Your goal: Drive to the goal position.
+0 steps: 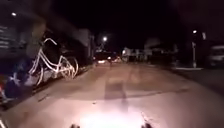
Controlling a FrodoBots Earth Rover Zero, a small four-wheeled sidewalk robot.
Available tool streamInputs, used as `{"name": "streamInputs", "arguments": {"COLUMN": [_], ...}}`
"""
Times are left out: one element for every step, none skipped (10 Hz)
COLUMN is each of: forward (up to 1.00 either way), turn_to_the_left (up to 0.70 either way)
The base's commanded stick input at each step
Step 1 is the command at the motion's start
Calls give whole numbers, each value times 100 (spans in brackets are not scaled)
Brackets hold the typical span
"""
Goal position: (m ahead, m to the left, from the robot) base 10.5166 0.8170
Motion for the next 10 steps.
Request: {"name": "streamInputs", "arguments": {"forward": [85, 85, 85, 85, 85, 85, 85, 85, 85, 85], "turn_to_the_left": [0, 0, 0, 0, 0, 0, -9, -31, -19, 0]}}
